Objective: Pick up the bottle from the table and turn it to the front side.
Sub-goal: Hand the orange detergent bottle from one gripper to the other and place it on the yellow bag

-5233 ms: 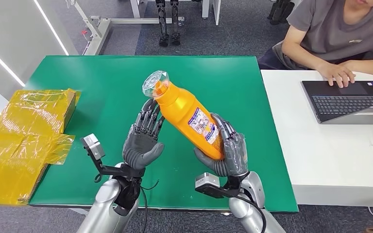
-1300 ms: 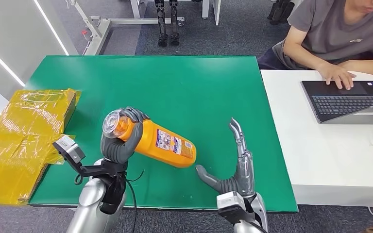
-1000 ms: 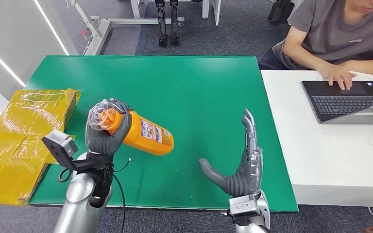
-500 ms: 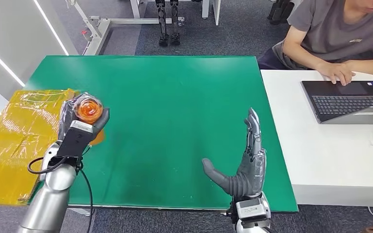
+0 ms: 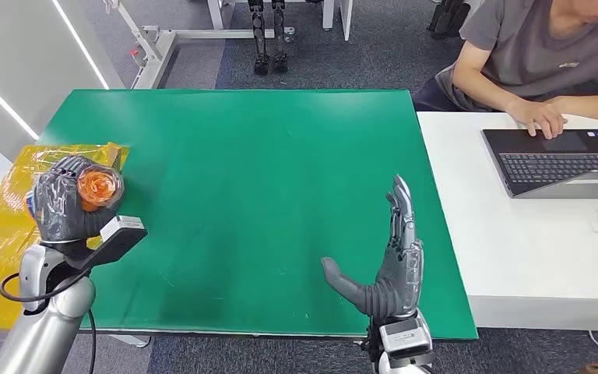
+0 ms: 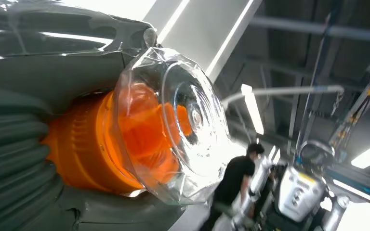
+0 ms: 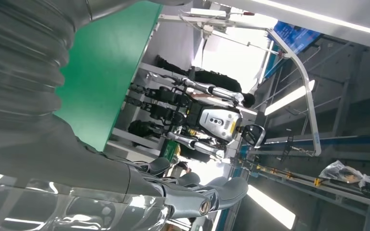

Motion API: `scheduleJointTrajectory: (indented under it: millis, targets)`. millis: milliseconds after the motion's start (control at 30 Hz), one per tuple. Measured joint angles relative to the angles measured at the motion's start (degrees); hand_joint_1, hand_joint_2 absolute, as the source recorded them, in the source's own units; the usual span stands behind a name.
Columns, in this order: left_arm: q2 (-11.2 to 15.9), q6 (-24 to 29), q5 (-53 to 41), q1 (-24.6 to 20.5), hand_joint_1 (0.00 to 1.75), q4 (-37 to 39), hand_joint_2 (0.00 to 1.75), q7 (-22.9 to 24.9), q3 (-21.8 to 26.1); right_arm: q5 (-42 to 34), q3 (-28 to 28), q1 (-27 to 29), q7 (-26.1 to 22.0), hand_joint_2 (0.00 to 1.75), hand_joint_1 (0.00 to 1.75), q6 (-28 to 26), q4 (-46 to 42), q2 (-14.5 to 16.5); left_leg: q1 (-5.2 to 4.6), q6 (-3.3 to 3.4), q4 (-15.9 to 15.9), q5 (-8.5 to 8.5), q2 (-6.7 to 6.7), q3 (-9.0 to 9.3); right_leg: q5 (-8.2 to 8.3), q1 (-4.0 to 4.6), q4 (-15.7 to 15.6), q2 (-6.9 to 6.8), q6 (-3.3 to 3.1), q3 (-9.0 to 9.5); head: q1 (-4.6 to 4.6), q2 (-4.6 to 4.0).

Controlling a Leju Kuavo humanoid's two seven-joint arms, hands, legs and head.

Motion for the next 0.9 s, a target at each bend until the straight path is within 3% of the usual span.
scheduleJointTrajectory:
  millis: [100,233,467,667,900]
  targets:
    - [0.46,1.51,-10.64,1.92,1.75,-1.33,1.75,0.71,2.22,-1.01,0.32,-0.32,-0.08,1.75,0.00,0.32,0.37,-0.03,0.00,0.00,0.00,0.00,-0.01,0.00,0.00,0.00,-0.01,-0.02,0.00,0.00,0.00,0.00]
    - [1.31,-0.31,-22.42,3.35,1.75,-1.35,1.75,4.21,3.84,-1.67,0.71,-0.78,-0.52,1.75,0.00,0.37,1.03,-0.03,0.00,0.00,0.00,0.00,-0.03,0.00,-0.01,0.00,-0.01,-0.05,0.00,-0.02,0.01,0.00]
    - [2.81,-5.19,-29.41,0.89,1.75,6.07,1.75,6.79,2.01,-1.57,1.06,-1.72,-0.52,1.75,0.00,0.71,1.32,-0.03,0.00,-0.03,0.00,0.03,0.00,0.02,0.04,0.01,0.00,-0.03,-0.04,-0.03,0.00,0.00]
    - [3.65,-8.89,-31.54,-3.57,1.75,14.32,1.75,6.86,-1.17,-1.19,1.13,-2.04,-0.42,1.75,0.00,1.07,1.32,-0.03,0.00,-0.04,0.01,0.04,-0.01,0.00,0.04,0.00,-0.01,-0.04,-0.04,-0.04,0.01,0.00]
    - [4.02,-9.77,-31.11,-13.24,1.75,29.84,1.75,3.30,-7.29,-1.03,1.10,-2.02,-0.60,1.75,0.00,1.02,1.34,-0.03,0.00,-0.03,0.02,0.05,-0.01,0.01,0.07,0.00,0.00,-0.03,-0.08,-0.05,0.02,-0.01]
